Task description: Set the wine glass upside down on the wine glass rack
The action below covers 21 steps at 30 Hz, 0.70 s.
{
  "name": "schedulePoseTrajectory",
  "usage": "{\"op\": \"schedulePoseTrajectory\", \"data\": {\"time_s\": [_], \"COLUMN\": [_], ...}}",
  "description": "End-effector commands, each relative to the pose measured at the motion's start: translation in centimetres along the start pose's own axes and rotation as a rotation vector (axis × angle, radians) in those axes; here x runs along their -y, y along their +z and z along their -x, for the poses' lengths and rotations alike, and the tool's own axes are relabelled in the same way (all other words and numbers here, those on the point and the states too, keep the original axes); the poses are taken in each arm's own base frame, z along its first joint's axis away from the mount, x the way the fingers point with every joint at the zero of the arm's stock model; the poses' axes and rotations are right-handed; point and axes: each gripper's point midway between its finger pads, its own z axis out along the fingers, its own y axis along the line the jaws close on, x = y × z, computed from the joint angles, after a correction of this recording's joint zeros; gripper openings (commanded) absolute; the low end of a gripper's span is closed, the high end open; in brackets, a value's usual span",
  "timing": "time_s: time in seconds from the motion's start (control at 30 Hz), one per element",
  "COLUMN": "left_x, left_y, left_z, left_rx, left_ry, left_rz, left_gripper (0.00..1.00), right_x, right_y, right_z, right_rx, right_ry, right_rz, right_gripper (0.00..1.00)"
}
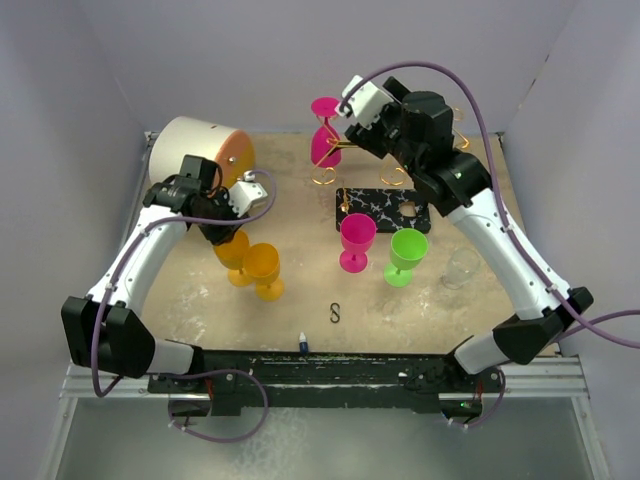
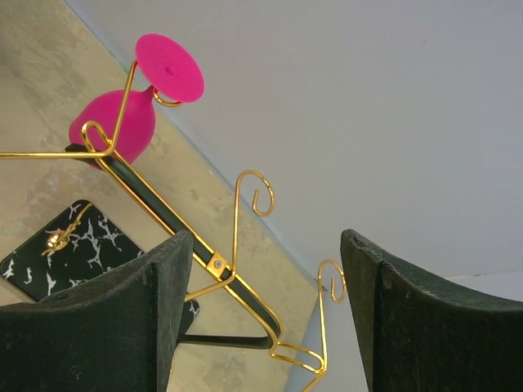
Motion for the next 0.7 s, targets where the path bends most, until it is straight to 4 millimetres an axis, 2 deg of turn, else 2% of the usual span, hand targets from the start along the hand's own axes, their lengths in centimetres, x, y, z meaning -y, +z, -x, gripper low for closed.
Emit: {"op": "schedulePoseTrajectory", "data": {"time_s": [0.0,0.2,0.3,0.5,0.67], "left_x": [-0.6,-0.7,-1.6,-2.6,-1.3], "left_y": [-0.1,-0.2,-0.9,-4.2,-8.0], "left_z": [0.4,0.0,-0.5,-1.9,-3.0], "left_rx": [0.013,-0.009,-0.042,-0.134,-0.179], "left_ry": [0.041,0.068,0.096,0.157,0.185], "left_rz": [0.024,0.028,0.075,0.165,0.167], "left_gripper": [0.33,0.1,0.0,0.0,0.0], "right_x": [0.4,0.1,0.1,0.5,0.5], "right_y": [0.0,0.4,0.6,0.2,0.0], "right_z": [0.0,-0.2,-0.2,0.1,-0.1], "right_rx": [-0.001,-0.012,-0.011,-0.007,-0.01], "right_ry": [0.015,0.01,0.012,0.014,0.021], "right_rz": [-0.017,-0.011,-0.007,-0.014,-0.015], "right_gripper": [0.75,0.75,0.75,0.76,0.77]}}
